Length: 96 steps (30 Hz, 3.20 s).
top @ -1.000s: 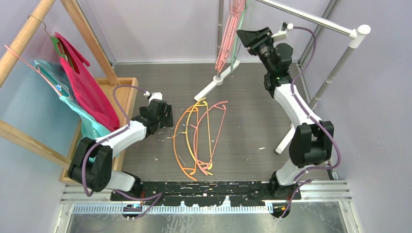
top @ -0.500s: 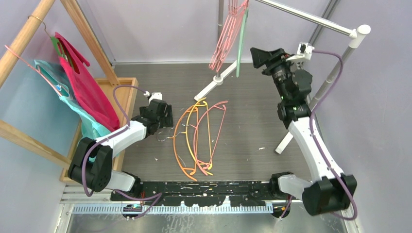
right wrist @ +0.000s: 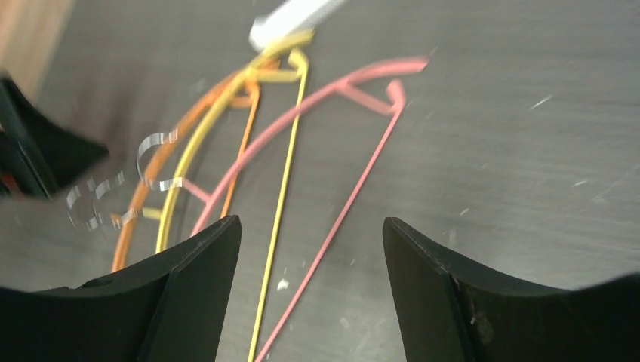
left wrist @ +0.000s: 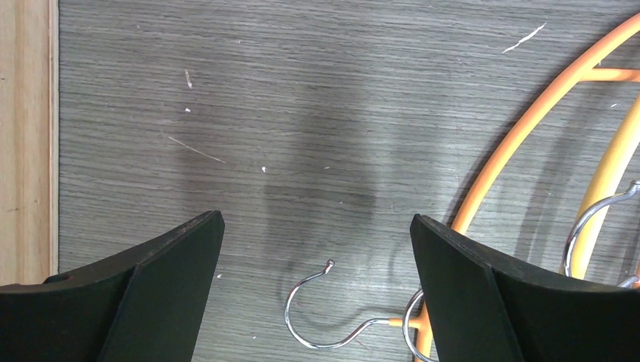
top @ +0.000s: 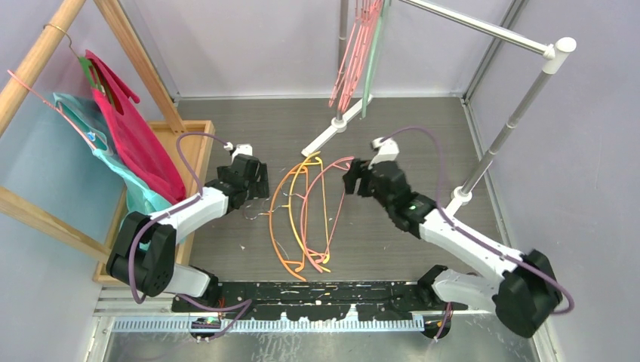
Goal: Organize the hangers
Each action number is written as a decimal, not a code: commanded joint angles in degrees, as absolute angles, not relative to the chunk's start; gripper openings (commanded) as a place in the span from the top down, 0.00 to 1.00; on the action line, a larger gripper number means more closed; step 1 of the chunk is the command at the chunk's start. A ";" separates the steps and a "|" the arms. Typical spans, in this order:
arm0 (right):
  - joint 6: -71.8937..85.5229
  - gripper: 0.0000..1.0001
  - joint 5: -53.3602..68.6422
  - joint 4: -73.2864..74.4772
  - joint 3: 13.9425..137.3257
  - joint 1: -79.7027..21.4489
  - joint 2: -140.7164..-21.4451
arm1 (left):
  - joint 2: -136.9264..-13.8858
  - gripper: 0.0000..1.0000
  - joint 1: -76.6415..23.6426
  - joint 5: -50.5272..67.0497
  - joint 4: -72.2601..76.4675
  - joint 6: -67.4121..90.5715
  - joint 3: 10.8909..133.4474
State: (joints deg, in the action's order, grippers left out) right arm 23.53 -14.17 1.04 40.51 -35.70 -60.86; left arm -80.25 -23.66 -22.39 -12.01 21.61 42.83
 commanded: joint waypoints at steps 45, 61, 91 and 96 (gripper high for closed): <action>32.73 0.60 -8.67 -15.40 50.93 -55.26 -103.00 | -80.10 0.02 -23.64 -24.03 -10.63 21.28 44.87; 33.84 0.99 -27.40 -7.17 39.19 -55.04 -76.29 | -78.70 0.02 -23.64 -24.20 -10.72 21.36 44.35; 30.20 0.99 7.14 4.41 66.31 -16.90 -57.79 | -78.49 0.02 -23.64 -23.96 -10.72 21.53 44.47; 35.39 0.99 9.79 -4.11 66.36 -14.14 -60.53 | -77.74 0.02 -23.69 -23.93 -10.50 21.53 44.10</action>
